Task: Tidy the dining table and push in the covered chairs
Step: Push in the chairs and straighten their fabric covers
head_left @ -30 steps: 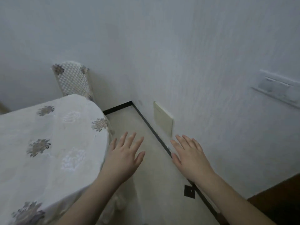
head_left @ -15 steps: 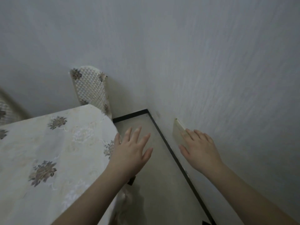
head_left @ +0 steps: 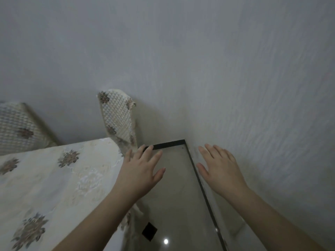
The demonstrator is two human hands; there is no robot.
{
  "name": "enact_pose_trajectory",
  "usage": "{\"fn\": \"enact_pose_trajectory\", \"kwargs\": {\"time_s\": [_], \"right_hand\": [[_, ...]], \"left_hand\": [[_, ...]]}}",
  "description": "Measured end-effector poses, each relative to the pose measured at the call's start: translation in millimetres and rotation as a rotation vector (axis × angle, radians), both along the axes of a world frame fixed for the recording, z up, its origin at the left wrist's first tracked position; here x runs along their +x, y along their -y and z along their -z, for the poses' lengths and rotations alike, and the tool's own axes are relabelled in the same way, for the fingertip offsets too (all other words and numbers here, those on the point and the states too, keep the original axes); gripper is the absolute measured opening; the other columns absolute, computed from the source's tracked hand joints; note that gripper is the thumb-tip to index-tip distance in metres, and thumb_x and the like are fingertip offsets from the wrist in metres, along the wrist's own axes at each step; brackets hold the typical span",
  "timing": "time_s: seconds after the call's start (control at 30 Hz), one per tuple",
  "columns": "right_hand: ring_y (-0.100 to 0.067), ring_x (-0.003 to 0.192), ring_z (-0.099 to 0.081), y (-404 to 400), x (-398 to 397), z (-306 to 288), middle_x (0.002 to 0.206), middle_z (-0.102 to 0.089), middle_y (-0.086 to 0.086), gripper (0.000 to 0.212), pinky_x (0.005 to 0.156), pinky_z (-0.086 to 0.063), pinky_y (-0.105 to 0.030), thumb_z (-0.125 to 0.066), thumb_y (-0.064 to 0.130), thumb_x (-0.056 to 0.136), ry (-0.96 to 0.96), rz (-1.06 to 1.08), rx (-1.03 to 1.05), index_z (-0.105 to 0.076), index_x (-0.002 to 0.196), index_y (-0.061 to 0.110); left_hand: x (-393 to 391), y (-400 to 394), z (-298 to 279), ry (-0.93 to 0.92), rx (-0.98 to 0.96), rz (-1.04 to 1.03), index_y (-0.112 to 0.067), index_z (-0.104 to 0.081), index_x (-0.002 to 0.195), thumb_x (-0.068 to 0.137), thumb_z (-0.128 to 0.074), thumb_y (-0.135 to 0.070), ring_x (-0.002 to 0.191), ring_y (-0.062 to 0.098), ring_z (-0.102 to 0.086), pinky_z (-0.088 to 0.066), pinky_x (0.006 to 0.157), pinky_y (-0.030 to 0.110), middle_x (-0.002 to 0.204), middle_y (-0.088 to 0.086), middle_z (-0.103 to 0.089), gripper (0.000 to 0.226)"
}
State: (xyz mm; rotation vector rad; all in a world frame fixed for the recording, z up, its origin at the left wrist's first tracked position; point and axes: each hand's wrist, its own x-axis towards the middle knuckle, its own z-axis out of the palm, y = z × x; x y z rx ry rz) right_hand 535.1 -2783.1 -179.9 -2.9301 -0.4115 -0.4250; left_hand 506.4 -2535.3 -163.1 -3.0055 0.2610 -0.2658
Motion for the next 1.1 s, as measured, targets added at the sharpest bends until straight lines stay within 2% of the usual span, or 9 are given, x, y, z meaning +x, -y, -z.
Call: {"fn": "enact_pose_trajectory", "kwargs": {"time_s": [0.2, 0.3, 0.4, 0.57, 0.6, 0.7, 0.77, 0.97, 1.1], "right_hand": [[-0.027, 0.122, -0.051, -22, 73, 8, 0.136, -0.054, -0.005, 0.059, 0.103, -0.039, -0.043, -0.031, 0.05, 0.09, -0.023, -0.094, 0.001, -0.047, 0.137, 0.019], [-0.025, 0.124, -0.048, -43, 119, 11, 0.138, -0.051, -0.001, 0.06, 0.103, -0.038, -0.041, -0.033, 0.049, 0.09, -0.013, -0.145, -0.007, -0.039, 0.142, 0.02], [-0.025, 0.12, -0.052, -71, 164, 11, 0.135, -0.054, -0.002, 0.061, 0.099, -0.042, -0.041, -0.035, 0.049, 0.089, -0.008, -0.183, -0.011, -0.041, 0.141, 0.019], [-0.026, 0.113, -0.056, -124, 239, 10, 0.129, -0.059, -0.004, 0.061, 0.094, -0.045, -0.04, -0.036, 0.048, 0.087, -0.003, -0.223, -0.032, -0.046, 0.138, 0.017], [-0.026, 0.113, -0.056, -134, 254, 8, 0.129, -0.059, -0.004, 0.061, 0.093, -0.045, -0.04, -0.036, 0.048, 0.087, 0.001, -0.229, -0.035, -0.046, 0.138, 0.017], [-0.027, 0.116, -0.053, -166, 296, 3, 0.132, -0.056, -0.004, 0.061, 0.095, -0.043, -0.042, -0.04, 0.048, 0.086, 0.0, -0.25, -0.051, -0.044, 0.139, 0.017], [-0.028, 0.118, -0.052, -187, 323, 1, 0.132, -0.056, -0.005, 0.061, 0.097, -0.042, -0.043, -0.04, 0.047, 0.086, 0.006, -0.265, -0.041, -0.045, 0.139, 0.018], [-0.027, 0.12, -0.051, -228, 395, 9, 0.134, -0.055, -0.004, 0.062, 0.099, -0.041, -0.044, -0.032, 0.048, 0.087, -0.055, -0.302, -0.02, -0.043, 0.139, 0.017], [-0.028, 0.12, -0.052, -250, 461, 22, 0.134, -0.055, -0.006, 0.062, 0.099, -0.041, -0.044, -0.031, 0.05, 0.086, -0.064, -0.34, -0.002, -0.045, 0.138, 0.018]], "left_hand": [[51, -16, 1, 0.032, -0.011, -0.093, -0.03, -0.042, 0.142, 0.089, -0.033, -0.062, 0.133, 0.032, -0.044, -0.036, 0.105, 0.054, 0.142, 0.006, -0.05, 0.062], [90, -33, 5, 0.046, -0.03, -0.119, -0.029, -0.039, 0.145, 0.09, -0.03, -0.061, 0.136, 0.032, -0.04, -0.033, 0.107, 0.054, 0.146, 0.006, -0.046, 0.063], [129, -55, 13, 0.037, -0.054, -0.144, -0.029, -0.039, 0.145, 0.091, -0.028, -0.061, 0.138, 0.028, -0.037, -0.032, 0.107, 0.054, 0.148, 0.006, -0.043, 0.064], [197, -106, 23, 0.03, -0.09, -0.189, -0.026, -0.048, 0.139, 0.088, -0.029, -0.062, 0.134, 0.03, -0.043, -0.033, 0.106, 0.053, 0.143, 0.008, -0.049, 0.065], [210, -118, 24, 0.023, -0.089, -0.201, -0.027, -0.045, 0.141, 0.087, -0.026, -0.063, 0.136, 0.029, -0.04, -0.031, 0.108, 0.052, 0.146, 0.008, -0.046, 0.067], [252, -150, 29, -0.024, -0.081, -0.226, -0.033, -0.022, 0.15, 0.085, -0.01, -0.069, 0.146, 0.024, -0.016, -0.015, 0.115, 0.049, 0.159, 0.002, -0.022, 0.076], [280, -163, 30, -0.036, -0.086, -0.233, -0.033, -0.017, 0.151, 0.083, -0.004, -0.07, 0.147, 0.023, -0.01, -0.011, 0.116, 0.049, 0.16, 0.001, -0.016, 0.079], [354, -188, 37, 0.005, -0.077, -0.23, -0.029, -0.028, 0.149, 0.087, -0.016, -0.068, 0.147, 0.024, -0.015, -0.012, 0.118, 0.049, 0.158, 0.002, -0.024, 0.074], [408, -213, 50, -0.007, -0.055, -0.283, -0.03, -0.023, 0.151, 0.089, -0.015, -0.067, 0.147, 0.023, -0.012, -0.009, 0.119, 0.047, 0.159, 0.001, -0.021, 0.072]]}}
